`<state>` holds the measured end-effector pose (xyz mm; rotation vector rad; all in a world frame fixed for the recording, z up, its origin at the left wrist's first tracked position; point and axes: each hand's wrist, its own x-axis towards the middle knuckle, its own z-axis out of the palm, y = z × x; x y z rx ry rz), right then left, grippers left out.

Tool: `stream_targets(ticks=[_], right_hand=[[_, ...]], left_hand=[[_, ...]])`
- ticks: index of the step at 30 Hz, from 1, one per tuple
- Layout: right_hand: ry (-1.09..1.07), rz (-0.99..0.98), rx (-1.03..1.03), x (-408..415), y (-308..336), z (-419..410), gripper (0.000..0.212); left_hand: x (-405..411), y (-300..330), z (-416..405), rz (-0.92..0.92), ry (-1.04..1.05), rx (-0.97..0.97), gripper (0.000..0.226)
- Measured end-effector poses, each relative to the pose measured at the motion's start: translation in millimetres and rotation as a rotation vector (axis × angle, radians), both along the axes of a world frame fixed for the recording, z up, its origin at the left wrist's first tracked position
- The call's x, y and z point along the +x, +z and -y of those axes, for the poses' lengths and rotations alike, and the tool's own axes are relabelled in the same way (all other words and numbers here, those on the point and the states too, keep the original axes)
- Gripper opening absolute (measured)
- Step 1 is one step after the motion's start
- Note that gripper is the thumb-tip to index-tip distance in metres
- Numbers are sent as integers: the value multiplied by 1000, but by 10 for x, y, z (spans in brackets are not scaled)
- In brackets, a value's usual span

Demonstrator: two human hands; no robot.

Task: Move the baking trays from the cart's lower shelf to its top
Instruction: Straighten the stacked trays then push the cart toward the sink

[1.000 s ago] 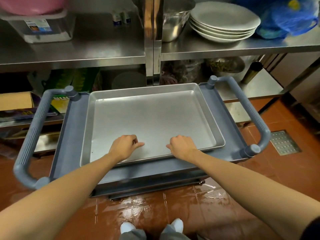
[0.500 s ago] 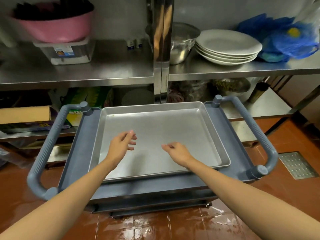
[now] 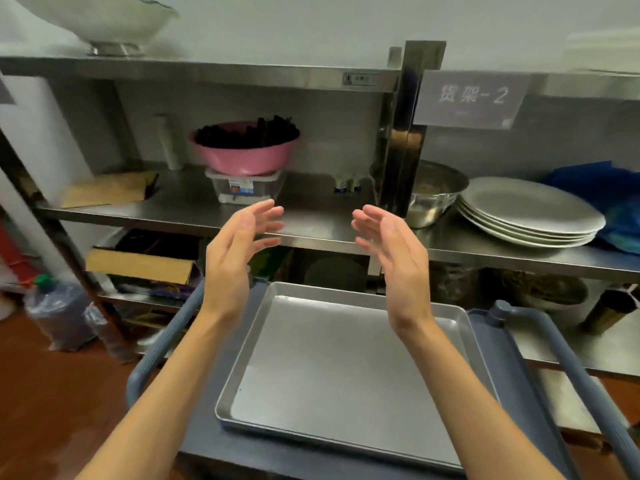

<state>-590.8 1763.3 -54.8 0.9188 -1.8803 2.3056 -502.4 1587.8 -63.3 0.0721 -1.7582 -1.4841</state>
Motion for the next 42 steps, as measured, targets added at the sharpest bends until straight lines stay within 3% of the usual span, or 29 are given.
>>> stream_targets(ticks=[12,22,29,42], right_hand=[[59,27,-61,97,-105,472,42],[-54,-23,-82,207,-154,1328,39],[-119,29,-99,255,-348,1995,37],[-159,50,-135,-248,-592,2631,37]], left_hand=[[475,27,427,-55,128,32,48],[373,-167,1365,-79,-45,46,44],[230,-325,1879,9,-179,67,49],[-225,-508,2466,21,-212,120,45]])
